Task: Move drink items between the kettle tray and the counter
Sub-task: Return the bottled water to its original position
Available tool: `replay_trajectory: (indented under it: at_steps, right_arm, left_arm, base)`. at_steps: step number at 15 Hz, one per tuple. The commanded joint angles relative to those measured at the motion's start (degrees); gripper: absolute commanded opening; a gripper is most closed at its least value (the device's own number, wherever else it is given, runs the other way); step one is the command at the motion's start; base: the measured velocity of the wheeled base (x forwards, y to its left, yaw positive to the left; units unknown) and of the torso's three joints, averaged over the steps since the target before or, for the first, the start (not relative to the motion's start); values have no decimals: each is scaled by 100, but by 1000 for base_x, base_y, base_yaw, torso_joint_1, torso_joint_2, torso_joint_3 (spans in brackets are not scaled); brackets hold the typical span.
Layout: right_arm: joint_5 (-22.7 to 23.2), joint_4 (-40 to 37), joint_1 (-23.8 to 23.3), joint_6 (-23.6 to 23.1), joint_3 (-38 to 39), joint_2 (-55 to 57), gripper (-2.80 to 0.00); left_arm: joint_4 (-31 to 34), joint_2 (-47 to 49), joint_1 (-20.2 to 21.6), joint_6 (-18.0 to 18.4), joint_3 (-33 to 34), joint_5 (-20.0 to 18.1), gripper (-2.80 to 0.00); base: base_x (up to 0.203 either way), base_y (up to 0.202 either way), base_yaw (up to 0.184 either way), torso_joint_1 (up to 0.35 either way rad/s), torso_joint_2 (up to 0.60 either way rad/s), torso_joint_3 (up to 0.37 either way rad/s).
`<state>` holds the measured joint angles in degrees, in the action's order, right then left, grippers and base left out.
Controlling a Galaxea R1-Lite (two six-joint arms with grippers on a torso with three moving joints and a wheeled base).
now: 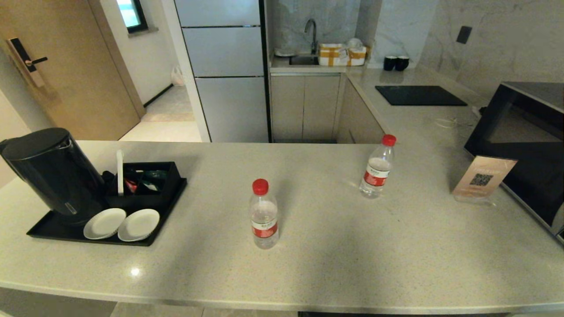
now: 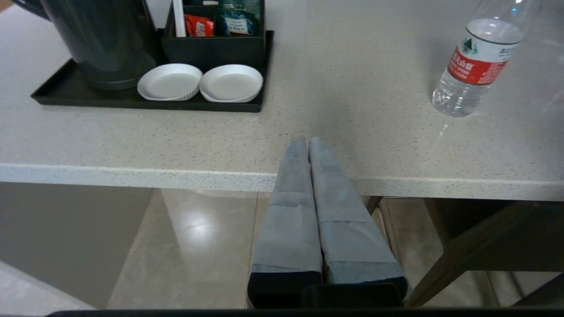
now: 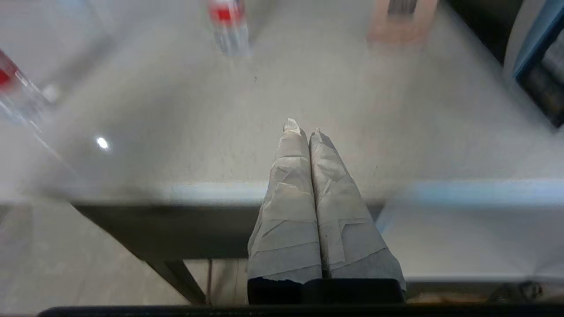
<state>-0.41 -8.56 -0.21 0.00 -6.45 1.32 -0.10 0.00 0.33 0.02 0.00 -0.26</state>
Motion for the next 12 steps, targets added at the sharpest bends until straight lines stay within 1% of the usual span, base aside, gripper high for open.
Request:
replay_trajectory:
  at_steps: [1, 2, 4, 5, 6, 7, 8, 9, 12]
  right_arm:
    - [-18, -192, -14, 47, -1158, 860, -280]
    - [-101, -557, -32, 85, -1937, 1333, -280]
    - [-233, -1627, -30, 144, -2945, 2177, -280]
    - [-77, -1917, 10, 161, -3141, 2531, -280]
    - [258, -1971, 66, 146, -3105, 2772, -280]
    - [619, -1811, 111, 66, -2858, 3179, -280]
    - [818, -1418, 133, -51, -2590, 3716, -95]
    - [935, -793, 145, -135, -2353, 4288, 0]
    - [1212, 1530, 164, -278, -1874, 6322, 0]
  left_arm:
    - [-3, 0, 2, 2, 9, 8, -280]
    - [-7, 0, 2, -2, 9, 5, -280]
    - [2, 0, 2, 4, 7, 7, -280]
    - [-7, 0, 2, 2, 9, -1, -280]
    - [-7, 0, 2, -2, 0, 1, -280]
    - [-7, 0, 2, 4, 7, 8, -280]
    - [-6, 0, 2, -2, 8, -1, -280]
    - [-7, 0, 2, 4, 2, 1, -280]
    - [-7, 0, 2, 1, 8, 8, -280]
  base:
    - [0, 0, 0, 0, 0, 0]
    - [0, 0, 0, 0, 0, 0]
    - [0, 0, 0, 0, 0, 0]
    - [0, 0, 0, 0, 0, 0]
    - [0, 0, 0, 0, 0, 0]
    - [0, 0, 0, 0, 0, 0]
    - [0, 0, 0, 0, 0, 0]
    - [0, 0, 0, 0, 0, 0]
    - [0, 0, 0, 0, 0, 0]
